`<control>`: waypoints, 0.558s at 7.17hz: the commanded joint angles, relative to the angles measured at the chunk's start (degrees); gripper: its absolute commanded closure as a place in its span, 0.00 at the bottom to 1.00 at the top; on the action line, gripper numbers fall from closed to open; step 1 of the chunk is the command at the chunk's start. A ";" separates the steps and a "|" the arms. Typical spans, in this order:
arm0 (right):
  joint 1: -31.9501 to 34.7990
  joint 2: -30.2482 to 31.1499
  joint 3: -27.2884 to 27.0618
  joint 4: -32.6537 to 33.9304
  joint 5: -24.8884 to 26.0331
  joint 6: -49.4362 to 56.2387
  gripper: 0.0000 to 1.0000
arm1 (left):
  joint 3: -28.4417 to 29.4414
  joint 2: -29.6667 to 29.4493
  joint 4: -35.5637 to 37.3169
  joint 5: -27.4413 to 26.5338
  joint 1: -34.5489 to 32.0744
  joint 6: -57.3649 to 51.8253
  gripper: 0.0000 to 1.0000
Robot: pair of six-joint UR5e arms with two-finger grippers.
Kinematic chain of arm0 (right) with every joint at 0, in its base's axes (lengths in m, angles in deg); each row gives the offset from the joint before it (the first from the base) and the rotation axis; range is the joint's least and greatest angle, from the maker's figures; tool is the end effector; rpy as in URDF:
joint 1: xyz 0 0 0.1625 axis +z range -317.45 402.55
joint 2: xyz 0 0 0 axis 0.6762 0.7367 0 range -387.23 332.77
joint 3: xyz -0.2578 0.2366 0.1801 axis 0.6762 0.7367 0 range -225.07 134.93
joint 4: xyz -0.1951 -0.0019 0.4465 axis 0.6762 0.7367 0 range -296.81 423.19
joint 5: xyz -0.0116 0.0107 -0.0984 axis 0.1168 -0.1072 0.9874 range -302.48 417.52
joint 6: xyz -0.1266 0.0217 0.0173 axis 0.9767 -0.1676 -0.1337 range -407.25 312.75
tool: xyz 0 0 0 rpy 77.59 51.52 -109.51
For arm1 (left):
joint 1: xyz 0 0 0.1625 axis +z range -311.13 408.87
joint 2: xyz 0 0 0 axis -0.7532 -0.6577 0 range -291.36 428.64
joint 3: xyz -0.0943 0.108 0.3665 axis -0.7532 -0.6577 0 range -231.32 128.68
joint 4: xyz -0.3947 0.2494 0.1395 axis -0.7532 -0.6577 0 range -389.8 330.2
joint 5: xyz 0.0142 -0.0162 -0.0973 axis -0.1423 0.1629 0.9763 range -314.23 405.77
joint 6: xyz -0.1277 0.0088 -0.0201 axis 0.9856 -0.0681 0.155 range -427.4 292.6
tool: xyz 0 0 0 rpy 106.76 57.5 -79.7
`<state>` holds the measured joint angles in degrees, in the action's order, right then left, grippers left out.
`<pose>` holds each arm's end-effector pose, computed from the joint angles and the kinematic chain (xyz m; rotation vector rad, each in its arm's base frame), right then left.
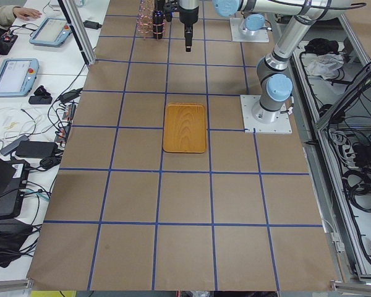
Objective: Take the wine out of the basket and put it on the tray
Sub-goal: 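Grasp the middle bottle's neck with the right gripper and lift it out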
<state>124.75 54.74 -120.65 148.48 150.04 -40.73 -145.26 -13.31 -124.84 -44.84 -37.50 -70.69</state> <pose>0.0417 -0.6357 0.4779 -0.0355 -3.0939 0.0369 -0.0993 -0.5173 0.4546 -0.0092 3.1318 0.0261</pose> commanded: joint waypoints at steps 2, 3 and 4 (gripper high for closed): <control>5.48 4.06 -5.24 -8.03 1.09 -5.52 0.72 | -0.46 0.30 -0.50 -0.52 0.49 -0.31 0.00; 9.95 6.51 -10.77 -5.51 0.82 -13.73 0.72 | -0.54 0.30 -0.59 -0.62 1.72 -1.70 0.00; 15.65 6.36 -14.04 0.78 0.56 -23.56 0.72 | -0.37 0.47 -0.77 -0.62 2.86 -1.89 0.00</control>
<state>134.19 60.23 -129.74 143.89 150.89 -53.69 -145.70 -12.95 -125.43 -45.37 -35.95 -71.96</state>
